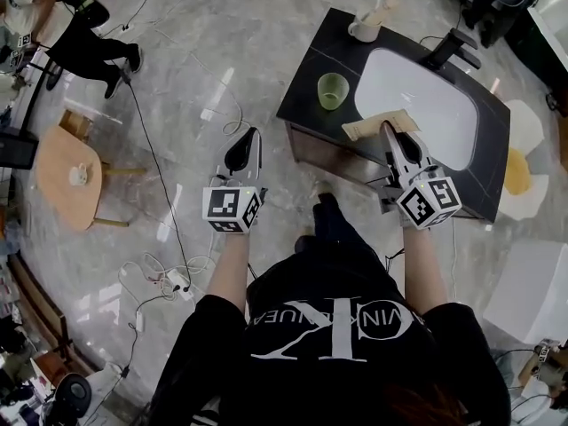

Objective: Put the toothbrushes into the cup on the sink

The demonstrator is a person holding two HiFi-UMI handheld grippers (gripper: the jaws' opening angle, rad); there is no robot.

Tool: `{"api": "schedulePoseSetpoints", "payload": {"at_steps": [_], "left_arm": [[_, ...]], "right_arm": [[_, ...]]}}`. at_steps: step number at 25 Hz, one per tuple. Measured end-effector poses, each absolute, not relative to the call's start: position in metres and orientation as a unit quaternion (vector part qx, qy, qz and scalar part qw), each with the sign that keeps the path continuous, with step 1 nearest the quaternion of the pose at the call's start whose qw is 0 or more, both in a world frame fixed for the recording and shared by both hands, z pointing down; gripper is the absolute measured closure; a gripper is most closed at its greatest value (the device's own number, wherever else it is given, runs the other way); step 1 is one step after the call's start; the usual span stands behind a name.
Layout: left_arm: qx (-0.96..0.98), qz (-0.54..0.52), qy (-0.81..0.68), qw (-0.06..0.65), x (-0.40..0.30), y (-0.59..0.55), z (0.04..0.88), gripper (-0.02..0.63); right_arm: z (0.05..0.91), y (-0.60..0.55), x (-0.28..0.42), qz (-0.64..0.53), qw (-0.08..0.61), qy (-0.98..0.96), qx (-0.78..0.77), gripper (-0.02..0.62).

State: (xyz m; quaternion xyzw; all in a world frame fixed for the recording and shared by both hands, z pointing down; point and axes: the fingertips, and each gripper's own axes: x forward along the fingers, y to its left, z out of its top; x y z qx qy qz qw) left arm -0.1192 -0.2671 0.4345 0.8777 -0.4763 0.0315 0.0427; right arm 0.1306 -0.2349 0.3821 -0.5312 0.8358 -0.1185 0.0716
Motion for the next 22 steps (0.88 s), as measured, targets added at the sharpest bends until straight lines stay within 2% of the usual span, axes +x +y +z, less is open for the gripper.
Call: {"api": "schedulePoseSetpoints", "payload": {"at_steps": [13,22], "left_arm": [[0.867,0.017,-0.496,0.035,-0.105,-0.337,0.424,0.595],[0.857,0.023,-0.513,0.044,-0.104,-0.367,0.431,0.595]], "right_arm": [[0.354,-0.325,0.127,-0.099,0.085,0.862,-0.489,0.552],[0.385,-0.365,0.123,-0.115,0.05,0.87,-0.476,0.552]]}}
